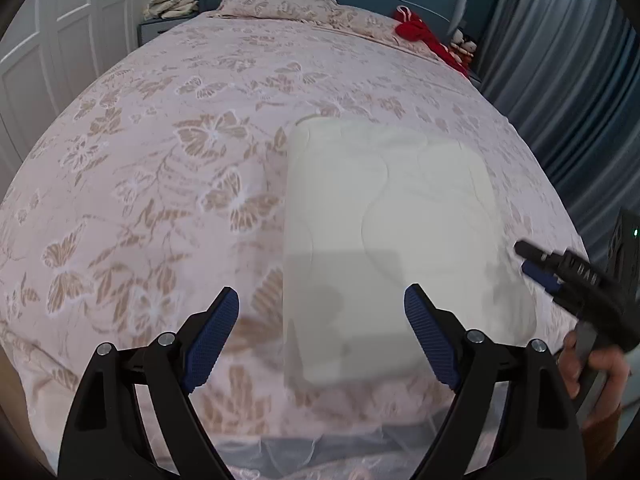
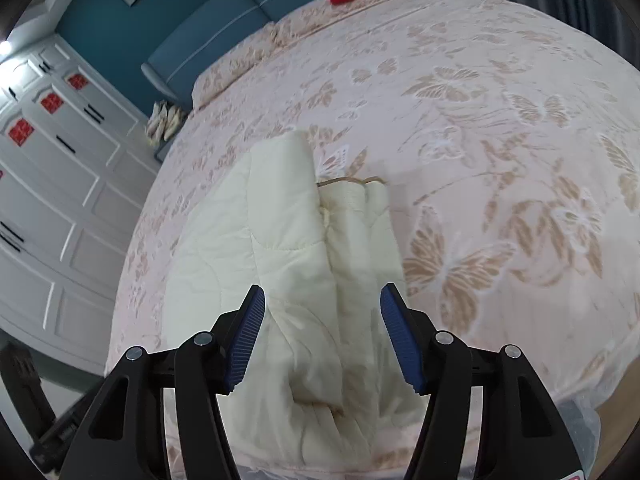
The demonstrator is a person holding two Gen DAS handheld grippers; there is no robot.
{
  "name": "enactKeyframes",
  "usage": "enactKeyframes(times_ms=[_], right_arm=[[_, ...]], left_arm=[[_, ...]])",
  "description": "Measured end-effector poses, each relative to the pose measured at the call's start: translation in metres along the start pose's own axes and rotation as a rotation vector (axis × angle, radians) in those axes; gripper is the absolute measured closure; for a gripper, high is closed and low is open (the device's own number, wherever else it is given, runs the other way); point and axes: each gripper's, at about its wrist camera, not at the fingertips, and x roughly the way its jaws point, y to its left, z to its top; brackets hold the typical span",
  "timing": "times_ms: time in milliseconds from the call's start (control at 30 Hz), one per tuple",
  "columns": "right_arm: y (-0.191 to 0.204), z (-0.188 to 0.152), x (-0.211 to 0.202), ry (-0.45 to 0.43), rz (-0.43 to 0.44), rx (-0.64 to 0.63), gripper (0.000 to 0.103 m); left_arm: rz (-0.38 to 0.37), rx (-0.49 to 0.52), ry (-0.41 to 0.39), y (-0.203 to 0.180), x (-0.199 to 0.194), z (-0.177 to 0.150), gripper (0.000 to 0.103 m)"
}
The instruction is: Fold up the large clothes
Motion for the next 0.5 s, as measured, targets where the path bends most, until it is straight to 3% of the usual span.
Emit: enactKeyframes(times_ms=[67, 100, 133, 167, 267, 367, 433, 500], right_arm=[[0.005, 0.0, 0.015, 0.054, 0.031, 0.001, 0.054], [0.006, 0.0, 0.019, 0.071, 0.041, -0.003, 0.074], [0.01, -0.001, 0.025, 0.092, 0.049, -0.014, 0.087], [0.012, -0.002, 0.025, 0.092, 0.05, -0.024, 0.091], [0.015, -0.001, 0.011, 0.05, 0.034, -0.05, 0.095], [0.008, -0.001, -0.003, 0.015, -0.035, -0.057, 0.096], [-0.005, -0.004, 0.001, 0.031, -0.093, -0.053, 0.096], [-0.016, -0.007, 0.008, 0.06, -0.097, -0.031, 0.096]], left_arm=[[-0.007, -0.007, -0.004, -0.003, 0.004, 0.008, 0.021], [-0.007, -0.011, -0.005, -0.005, 0.006, 0.011, 0.021], [-0.01, -0.01, -0.007, -0.008, 0.007, 0.014, 0.021], [-0.008, -0.007, -0.008, -0.011, 0.009, 0.017, 0.021], [-0.005, 0.012, -0.014, -0.019, 0.012, 0.023, 0.021], [-0.01, 0.025, -0.009, -0.027, 0.018, 0.027, 0.021], [-0.011, 0.038, 0.013, -0.034, 0.029, 0.026, 0.021], [-0.015, 0.044, 0.038, -0.038, 0.039, 0.024, 0.021]])
